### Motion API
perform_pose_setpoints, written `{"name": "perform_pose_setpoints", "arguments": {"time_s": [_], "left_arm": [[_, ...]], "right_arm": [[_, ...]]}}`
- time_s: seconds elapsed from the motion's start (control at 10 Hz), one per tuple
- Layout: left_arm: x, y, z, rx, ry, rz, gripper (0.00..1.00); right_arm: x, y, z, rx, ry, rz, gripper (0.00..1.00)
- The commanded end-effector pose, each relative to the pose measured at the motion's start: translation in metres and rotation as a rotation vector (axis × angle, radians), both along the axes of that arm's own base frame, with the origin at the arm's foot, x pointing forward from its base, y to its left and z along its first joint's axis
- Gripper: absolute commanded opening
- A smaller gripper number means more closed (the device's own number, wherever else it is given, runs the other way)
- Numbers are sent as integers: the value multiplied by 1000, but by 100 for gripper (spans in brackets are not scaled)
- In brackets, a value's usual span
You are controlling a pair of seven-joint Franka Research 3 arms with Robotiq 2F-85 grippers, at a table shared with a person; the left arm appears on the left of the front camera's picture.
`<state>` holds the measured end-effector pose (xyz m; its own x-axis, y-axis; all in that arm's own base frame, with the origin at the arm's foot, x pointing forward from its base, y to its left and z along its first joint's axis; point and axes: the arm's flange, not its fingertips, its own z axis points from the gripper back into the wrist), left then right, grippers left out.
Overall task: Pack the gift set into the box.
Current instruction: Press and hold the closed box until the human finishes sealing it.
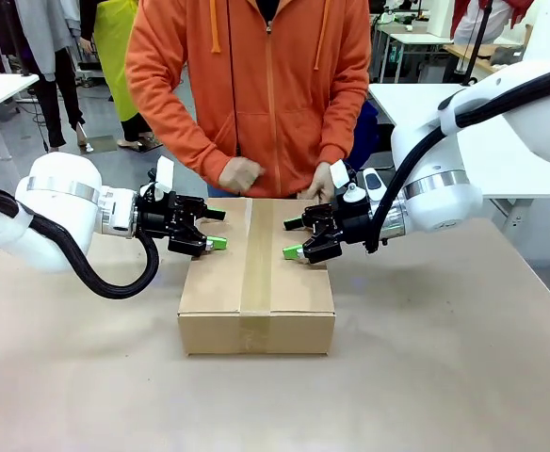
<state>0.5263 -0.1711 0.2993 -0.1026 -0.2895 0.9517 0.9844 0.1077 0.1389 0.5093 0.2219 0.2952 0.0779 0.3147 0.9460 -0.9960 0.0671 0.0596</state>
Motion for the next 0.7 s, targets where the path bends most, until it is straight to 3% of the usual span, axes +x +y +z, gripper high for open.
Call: {"name": "perform_pose_setpoints", "arguments": {"time_s": [0.0,0.1,0.2,0.3,0.5,0.6], "left_arm": [[-1,1,-3,-1,-5,5,100],[0,0,0,0,0,0,100],[-10,9,24,-1,-61,-39,100],[-26,37,57,-92,-114,-71,100],[-55,126,112,-291,-215,-54,100],[-59,164,115,-386,-231,-30,100]], "right_arm": [[0,-1,-2,-2,2,0,100],[0,0,0,0,0,0,100],[-7,-6,19,23,-9,55,100],[-18,-33,46,128,-33,86,100],[-48,-130,88,385,-49,11,100],[-61,-174,91,466,-84,-64,100]]}}
